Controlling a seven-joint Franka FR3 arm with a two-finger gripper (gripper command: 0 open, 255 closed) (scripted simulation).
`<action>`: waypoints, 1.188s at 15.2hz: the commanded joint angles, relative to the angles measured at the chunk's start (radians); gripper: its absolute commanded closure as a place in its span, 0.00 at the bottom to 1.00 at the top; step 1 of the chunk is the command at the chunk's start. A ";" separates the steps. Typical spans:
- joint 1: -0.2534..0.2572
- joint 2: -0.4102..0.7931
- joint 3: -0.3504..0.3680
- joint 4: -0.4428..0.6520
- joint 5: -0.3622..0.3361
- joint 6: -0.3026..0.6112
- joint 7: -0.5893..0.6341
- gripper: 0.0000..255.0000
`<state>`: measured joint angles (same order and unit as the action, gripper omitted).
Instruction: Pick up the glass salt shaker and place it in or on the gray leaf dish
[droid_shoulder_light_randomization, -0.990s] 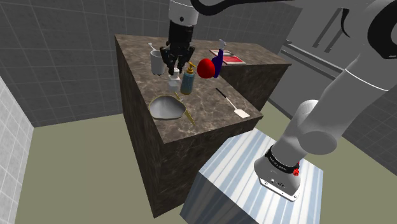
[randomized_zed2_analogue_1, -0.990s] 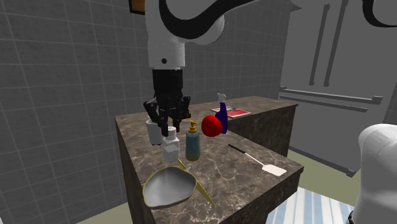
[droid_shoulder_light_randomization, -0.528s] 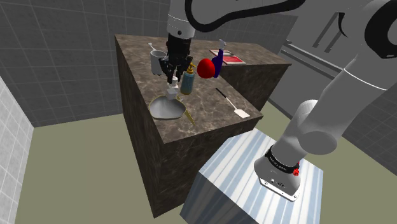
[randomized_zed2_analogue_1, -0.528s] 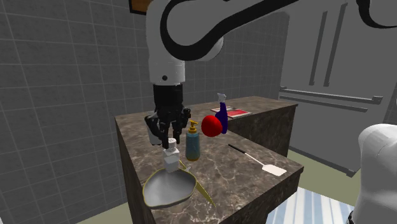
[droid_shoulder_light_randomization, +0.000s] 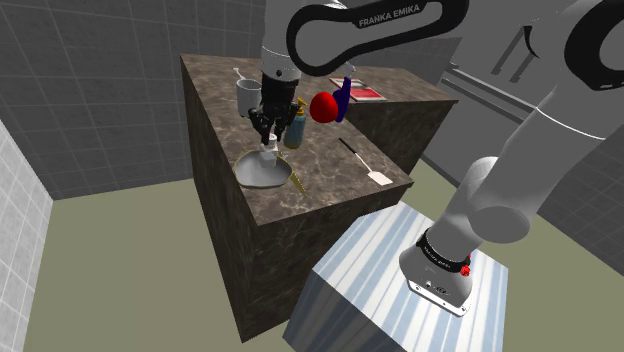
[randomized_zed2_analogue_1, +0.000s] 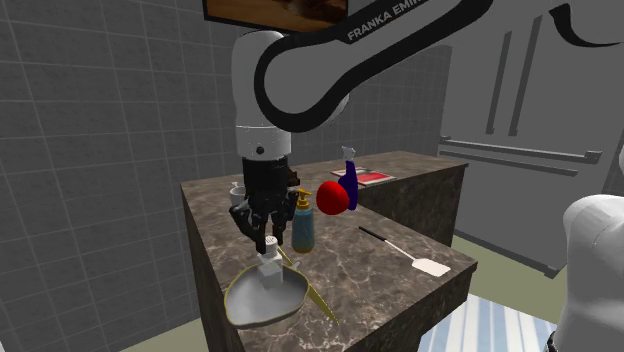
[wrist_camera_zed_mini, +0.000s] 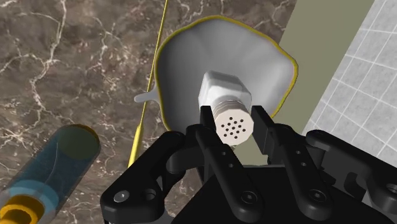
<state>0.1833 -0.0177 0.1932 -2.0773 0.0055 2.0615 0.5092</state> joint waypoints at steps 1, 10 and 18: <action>0.001 0.011 0.001 -0.018 -0.002 0.028 0.002 1.00; 0.001 0.017 0.001 -0.027 -0.004 0.044 0.003 1.00; 0.000 -0.007 0.000 0.015 0.001 -0.022 -0.001 0.00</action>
<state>0.1849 -0.0212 0.1949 -2.0842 0.0063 2.0665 0.5119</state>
